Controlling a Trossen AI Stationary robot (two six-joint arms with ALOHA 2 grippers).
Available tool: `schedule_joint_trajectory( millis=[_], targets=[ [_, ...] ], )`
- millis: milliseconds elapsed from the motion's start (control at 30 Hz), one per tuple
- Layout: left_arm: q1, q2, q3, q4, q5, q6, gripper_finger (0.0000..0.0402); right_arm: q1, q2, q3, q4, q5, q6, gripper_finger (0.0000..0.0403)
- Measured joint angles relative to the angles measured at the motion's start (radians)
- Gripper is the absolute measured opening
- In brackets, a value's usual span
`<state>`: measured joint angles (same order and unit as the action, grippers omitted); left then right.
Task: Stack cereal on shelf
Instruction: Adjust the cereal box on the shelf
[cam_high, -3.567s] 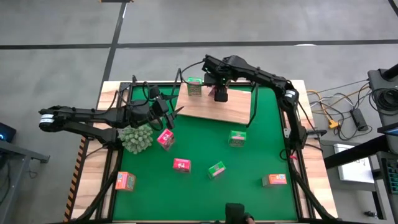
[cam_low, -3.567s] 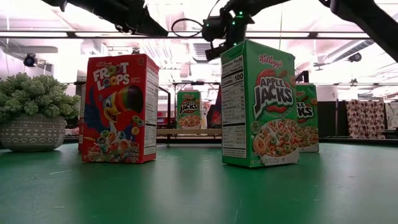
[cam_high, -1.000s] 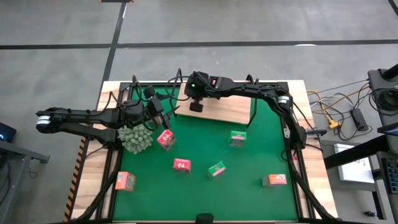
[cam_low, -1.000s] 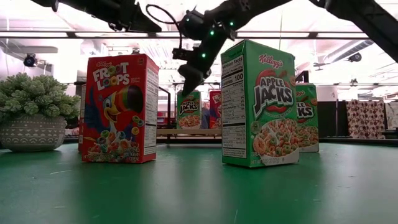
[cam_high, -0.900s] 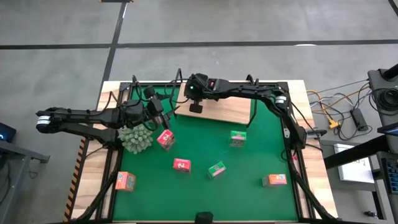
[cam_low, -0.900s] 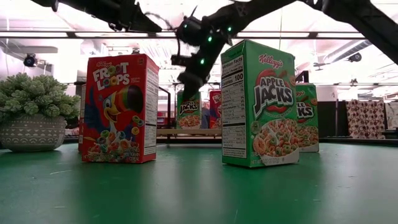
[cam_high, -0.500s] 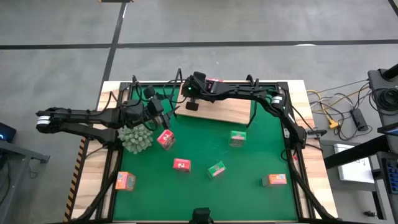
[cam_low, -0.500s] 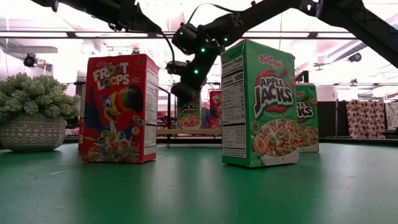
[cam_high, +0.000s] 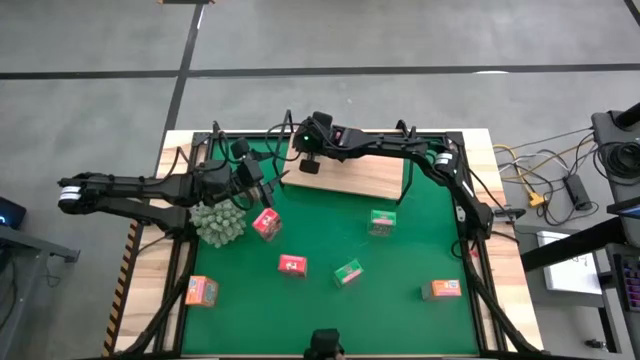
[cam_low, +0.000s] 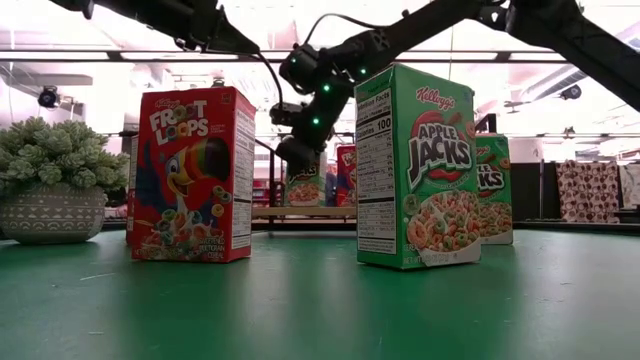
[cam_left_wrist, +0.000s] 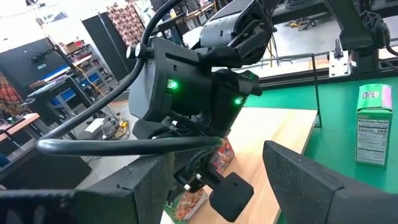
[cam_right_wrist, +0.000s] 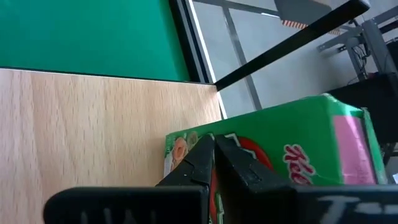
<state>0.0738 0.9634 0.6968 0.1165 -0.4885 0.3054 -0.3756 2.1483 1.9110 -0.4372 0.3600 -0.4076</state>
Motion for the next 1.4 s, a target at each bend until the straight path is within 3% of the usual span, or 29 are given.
schedule_joint_trajectory(
  millis=[267, 900, 1267, 1400],
  targets=[
    [0.000, 0.000, 0.000, -0.010, 0.000, 0.000, 0.0231, 0.006, -0.007, 0.000, -0.101, 0.007, -0.010, 0.0009],
    [0.000, 0.000, 0.000, -0.008, 0.000, 0.000, 0.0231, 0.065, -0.074, -0.001, -0.140, 0.008, -0.003, 0.0009],
    [0.000, 0.000, 0.000, -0.014, 0.000, 0.000, 0.0231, 0.099, -0.207, -0.013, -0.471, 0.001, 0.164, 0.0009],
    [0.000, 0.000, 0.000, -0.020, 0.000, -0.003, 0.0231, 0.098, -0.256, -0.090, -0.484, 0.000, 0.209, 0.0009]
  ],
)
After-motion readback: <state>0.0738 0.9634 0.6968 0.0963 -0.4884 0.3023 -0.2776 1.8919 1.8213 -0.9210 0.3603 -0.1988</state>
